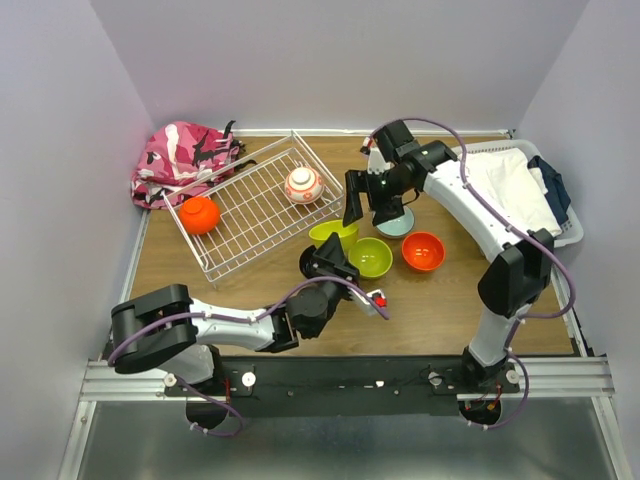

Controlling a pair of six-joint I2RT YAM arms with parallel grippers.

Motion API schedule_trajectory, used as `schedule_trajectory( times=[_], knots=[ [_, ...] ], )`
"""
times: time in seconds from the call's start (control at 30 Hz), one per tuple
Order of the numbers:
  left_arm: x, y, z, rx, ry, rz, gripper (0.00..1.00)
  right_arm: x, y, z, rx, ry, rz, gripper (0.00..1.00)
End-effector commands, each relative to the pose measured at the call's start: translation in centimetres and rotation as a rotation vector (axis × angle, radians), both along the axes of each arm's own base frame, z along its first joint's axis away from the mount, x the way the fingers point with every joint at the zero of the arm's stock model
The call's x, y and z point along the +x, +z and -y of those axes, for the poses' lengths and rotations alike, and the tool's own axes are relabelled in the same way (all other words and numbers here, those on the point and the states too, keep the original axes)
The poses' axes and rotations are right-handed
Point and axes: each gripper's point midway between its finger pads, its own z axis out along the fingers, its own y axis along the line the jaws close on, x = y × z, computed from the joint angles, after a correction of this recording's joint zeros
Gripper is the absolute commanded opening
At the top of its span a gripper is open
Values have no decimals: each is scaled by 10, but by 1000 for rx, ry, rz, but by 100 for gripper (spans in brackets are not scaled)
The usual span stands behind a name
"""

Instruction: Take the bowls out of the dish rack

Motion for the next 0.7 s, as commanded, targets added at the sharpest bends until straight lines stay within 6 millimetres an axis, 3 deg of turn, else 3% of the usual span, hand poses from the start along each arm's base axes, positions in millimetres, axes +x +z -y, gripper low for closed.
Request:
schedule_trajectory(
  times=[0.0, 0.23, 0.63, 0.67],
  knots=[
    [-2, 8, 1, -49, 25, 31, 31, -16, -9, -3, -25, 54, -101, 89],
    [-2, 1, 3, -32, 33, 30, 31, -27, -23, -15, -18, 104, -180, 66],
    [-1, -5, 3, -23, 52, 13, 36, -44, -32, -29, 46, 168, -267, 13],
    [-1, -5, 3, -24, 54, 12, 38, -43, -30, -30, 50, 169, -259, 3]
  ],
)
